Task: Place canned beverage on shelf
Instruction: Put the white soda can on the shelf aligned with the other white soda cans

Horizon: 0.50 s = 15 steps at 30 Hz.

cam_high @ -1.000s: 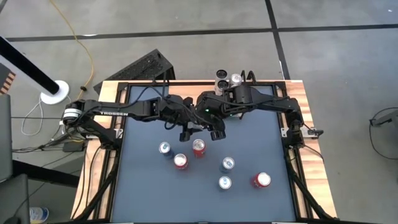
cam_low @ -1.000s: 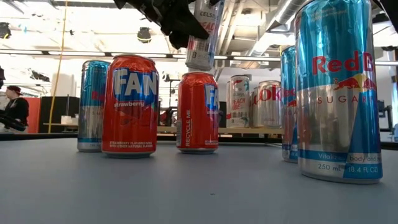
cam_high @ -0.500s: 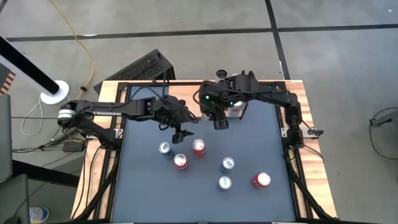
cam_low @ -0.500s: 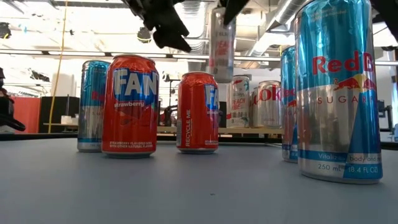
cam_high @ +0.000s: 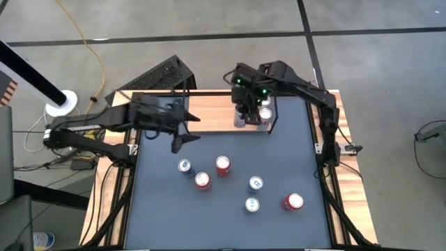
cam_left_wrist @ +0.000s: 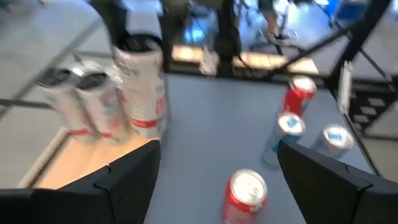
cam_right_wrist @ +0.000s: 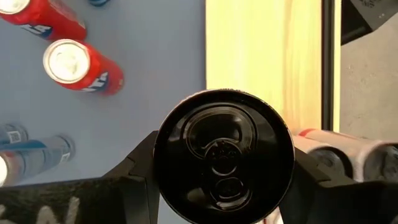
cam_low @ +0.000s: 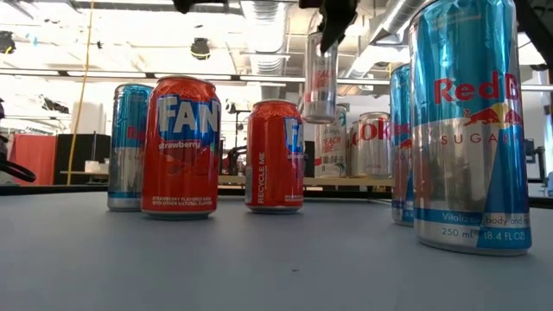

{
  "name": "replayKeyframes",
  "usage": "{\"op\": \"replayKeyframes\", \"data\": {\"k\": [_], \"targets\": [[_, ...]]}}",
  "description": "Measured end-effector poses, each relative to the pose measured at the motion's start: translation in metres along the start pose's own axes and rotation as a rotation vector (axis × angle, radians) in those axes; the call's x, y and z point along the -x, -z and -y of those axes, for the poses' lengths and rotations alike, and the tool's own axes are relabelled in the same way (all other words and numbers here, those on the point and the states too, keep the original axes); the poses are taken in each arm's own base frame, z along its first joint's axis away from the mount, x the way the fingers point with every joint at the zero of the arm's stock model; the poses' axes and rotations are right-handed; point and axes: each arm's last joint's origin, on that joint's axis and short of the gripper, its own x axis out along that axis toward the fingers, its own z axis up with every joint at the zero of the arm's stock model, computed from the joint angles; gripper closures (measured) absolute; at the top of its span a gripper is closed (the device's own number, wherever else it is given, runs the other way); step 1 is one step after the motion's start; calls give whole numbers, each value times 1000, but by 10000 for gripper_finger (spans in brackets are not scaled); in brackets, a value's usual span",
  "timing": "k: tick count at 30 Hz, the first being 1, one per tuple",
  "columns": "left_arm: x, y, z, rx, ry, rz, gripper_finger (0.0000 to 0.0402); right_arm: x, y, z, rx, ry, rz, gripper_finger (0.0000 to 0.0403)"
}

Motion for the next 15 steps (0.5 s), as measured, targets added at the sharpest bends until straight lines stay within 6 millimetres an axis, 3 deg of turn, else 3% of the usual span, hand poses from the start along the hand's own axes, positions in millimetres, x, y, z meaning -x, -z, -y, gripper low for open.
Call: {"op": "replayKeyframes", "data": {"k": [8,15], "targets": [[34,-3,-2,-7,-88,44,89,-11,8,16,-11,-43,-32,194],[34,-1,-3,-11,-109,18,89,-18,25,17,-43,-49,-74,194]]}}
